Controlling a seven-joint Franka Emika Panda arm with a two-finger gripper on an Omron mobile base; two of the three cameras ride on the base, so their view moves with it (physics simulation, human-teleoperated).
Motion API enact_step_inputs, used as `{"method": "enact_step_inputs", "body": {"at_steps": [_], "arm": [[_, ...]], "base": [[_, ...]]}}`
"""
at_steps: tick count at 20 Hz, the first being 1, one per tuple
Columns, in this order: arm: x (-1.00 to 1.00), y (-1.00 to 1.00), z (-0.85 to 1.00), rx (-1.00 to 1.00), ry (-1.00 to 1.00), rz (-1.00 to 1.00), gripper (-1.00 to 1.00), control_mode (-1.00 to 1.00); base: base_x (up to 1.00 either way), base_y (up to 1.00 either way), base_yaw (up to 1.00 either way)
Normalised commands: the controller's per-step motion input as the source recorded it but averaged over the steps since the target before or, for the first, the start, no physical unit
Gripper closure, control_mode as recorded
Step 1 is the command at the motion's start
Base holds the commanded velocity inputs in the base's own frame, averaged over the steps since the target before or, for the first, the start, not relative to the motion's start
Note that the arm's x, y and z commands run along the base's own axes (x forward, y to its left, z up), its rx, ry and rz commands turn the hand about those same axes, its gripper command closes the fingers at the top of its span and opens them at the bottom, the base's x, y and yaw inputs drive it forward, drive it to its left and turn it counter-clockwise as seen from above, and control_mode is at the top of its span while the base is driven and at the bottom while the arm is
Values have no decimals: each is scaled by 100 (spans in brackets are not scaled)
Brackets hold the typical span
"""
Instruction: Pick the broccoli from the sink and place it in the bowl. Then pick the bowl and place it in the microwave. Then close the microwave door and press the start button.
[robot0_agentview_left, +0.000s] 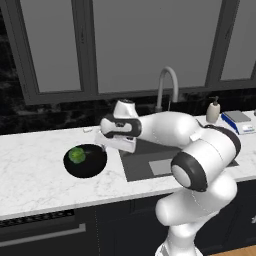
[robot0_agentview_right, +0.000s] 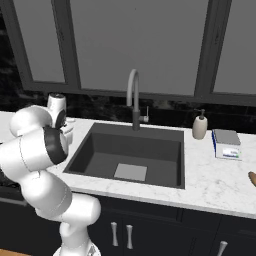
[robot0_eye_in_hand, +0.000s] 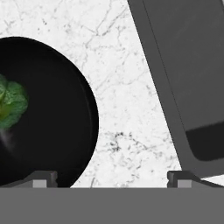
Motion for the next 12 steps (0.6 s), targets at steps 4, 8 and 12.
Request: {"method": "enact_step_inputs", "body": {"at_steps": [4, 8, 12], "arm": [[5, 9, -33, 0, 0, 3, -100, -100], [0, 0, -35, 0, 0, 4, -100, -100], [3, 9, -17, 0, 0, 2, -100, -100]], "base": [[0, 0, 0], [0, 0, 0], [0, 0, 0]]}}
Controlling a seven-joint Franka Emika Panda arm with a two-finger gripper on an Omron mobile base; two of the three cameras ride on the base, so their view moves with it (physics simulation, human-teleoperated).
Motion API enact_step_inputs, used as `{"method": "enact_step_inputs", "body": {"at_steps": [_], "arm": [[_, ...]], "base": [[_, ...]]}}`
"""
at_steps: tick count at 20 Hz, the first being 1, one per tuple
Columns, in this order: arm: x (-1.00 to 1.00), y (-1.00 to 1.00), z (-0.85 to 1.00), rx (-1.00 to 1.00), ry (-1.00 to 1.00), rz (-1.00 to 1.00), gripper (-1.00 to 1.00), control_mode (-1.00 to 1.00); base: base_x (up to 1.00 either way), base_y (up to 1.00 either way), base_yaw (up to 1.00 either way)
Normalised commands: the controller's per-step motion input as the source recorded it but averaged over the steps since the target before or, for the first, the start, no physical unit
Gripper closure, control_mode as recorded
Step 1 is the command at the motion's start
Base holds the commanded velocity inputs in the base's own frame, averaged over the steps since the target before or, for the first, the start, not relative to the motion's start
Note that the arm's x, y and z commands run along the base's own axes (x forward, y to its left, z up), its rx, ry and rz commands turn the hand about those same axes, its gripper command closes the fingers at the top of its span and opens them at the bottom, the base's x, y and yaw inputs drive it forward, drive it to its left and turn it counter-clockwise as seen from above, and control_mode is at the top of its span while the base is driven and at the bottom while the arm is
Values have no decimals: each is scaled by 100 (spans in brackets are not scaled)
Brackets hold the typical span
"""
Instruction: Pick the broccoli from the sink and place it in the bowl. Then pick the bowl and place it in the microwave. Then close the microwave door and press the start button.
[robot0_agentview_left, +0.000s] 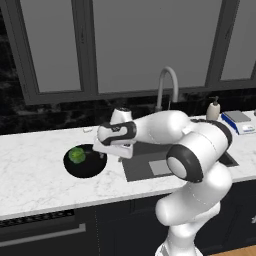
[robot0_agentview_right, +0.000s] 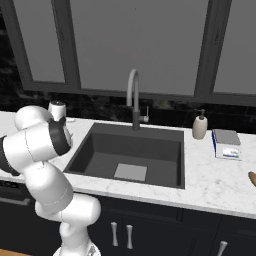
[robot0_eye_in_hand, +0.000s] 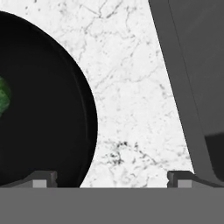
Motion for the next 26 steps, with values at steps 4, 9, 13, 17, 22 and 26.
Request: {"method": "enact_step_inputs", "body": {"at_steps": [4, 9, 13, 17, 22, 26], "arm": [[6, 19, -9, 0, 0, 0, -100, -100], [5, 18, -20, 0, 0, 1, -100, -100], [3, 16, -32, 0, 0, 2, -100, -100], [7, 17, -23, 0, 0, 1, -100, -100], [10, 10, -17, 0, 0, 1, -100, -100], [3, 16, -15, 0, 0, 1, 100, -100]], "base": [[0, 0, 0], [0, 0, 0], [0, 0, 0], [0, 0, 0], [0, 0, 0], [0, 0, 0]]}}
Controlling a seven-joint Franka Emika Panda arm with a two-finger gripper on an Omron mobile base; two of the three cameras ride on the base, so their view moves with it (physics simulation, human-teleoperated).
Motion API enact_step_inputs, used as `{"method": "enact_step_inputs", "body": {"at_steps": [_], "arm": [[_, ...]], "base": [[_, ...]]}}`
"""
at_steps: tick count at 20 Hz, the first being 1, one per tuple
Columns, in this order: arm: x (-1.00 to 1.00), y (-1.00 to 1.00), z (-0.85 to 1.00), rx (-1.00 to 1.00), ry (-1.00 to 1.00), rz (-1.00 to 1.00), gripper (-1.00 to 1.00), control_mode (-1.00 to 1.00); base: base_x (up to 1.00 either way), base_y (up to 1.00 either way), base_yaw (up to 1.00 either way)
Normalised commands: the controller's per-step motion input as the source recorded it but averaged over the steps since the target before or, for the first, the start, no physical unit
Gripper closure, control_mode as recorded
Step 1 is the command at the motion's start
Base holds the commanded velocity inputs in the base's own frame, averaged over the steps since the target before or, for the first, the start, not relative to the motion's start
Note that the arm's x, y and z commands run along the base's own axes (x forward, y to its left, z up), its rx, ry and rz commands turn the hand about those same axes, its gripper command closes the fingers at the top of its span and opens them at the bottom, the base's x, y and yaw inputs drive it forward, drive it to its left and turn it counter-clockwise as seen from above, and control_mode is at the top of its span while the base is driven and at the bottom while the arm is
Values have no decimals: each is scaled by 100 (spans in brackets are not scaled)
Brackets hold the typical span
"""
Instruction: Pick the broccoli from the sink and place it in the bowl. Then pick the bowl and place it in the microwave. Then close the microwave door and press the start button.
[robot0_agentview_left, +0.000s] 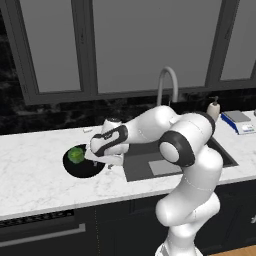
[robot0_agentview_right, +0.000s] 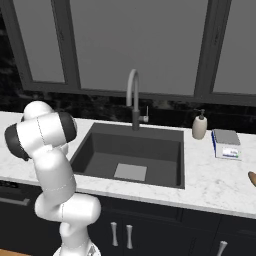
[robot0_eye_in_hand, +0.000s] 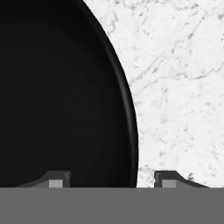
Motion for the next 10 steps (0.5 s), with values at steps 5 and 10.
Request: {"method": "enact_step_inputs", "body": {"at_steps": [5, 10], "arm": [[0, 7, 0, 0, 0, 0, 100, -100], [-18, -5, 9, 1, -5, 0, 100, -100]], "base": [[0, 0, 0], [0, 0, 0]]}}
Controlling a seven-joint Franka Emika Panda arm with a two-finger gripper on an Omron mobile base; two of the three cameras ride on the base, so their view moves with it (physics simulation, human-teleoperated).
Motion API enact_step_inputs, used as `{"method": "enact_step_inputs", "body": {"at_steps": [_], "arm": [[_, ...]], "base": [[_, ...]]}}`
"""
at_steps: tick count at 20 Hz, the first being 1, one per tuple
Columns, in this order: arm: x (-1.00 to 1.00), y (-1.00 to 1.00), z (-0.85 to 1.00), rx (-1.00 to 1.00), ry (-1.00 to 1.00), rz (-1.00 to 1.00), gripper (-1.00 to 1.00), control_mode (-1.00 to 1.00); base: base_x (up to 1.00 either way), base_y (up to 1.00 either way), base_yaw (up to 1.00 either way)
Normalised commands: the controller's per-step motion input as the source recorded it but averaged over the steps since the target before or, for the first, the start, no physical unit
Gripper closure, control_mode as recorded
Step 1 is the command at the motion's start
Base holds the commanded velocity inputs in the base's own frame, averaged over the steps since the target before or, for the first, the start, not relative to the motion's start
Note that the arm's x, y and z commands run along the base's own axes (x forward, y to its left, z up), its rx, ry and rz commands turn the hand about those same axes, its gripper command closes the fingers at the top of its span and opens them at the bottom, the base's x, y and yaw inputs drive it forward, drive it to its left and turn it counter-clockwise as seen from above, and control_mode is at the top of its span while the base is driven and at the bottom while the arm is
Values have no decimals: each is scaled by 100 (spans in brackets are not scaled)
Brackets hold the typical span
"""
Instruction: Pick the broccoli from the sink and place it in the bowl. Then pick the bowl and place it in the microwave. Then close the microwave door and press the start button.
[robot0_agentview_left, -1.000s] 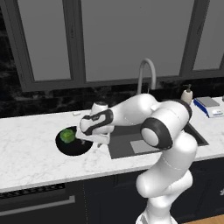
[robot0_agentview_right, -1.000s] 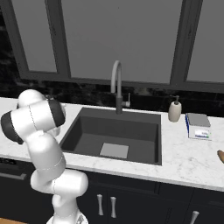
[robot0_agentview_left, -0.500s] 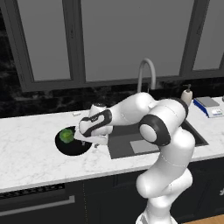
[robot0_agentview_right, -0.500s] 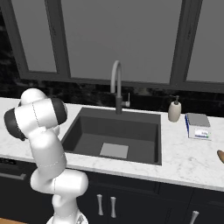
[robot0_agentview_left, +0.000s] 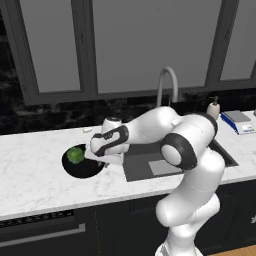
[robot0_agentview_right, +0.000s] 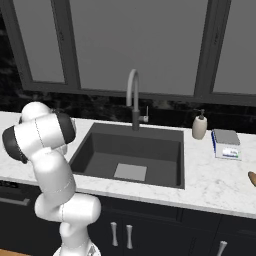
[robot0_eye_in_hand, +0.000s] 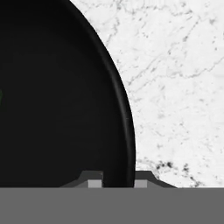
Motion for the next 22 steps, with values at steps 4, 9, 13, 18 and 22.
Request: {"method": "enact_step_inputs", "body": {"at_steps": [4, 9, 13, 18, 22], "arm": [[-58, -43, 56, 10, -14, -4, 100, -100], [-54, -56, 65, 2, -7, 0, 100, -100], [-39, -58, 69, 0, 0, -2, 100, -100], [-37, -60, 62, 0, -1, -5, 100, -100], [-9, -54, 58, 0, 3, -16, 100, -100]], "base": [[0, 0, 0], [0, 0, 0], [0, 0, 0], [0, 0, 0], [0, 0, 0]]}}
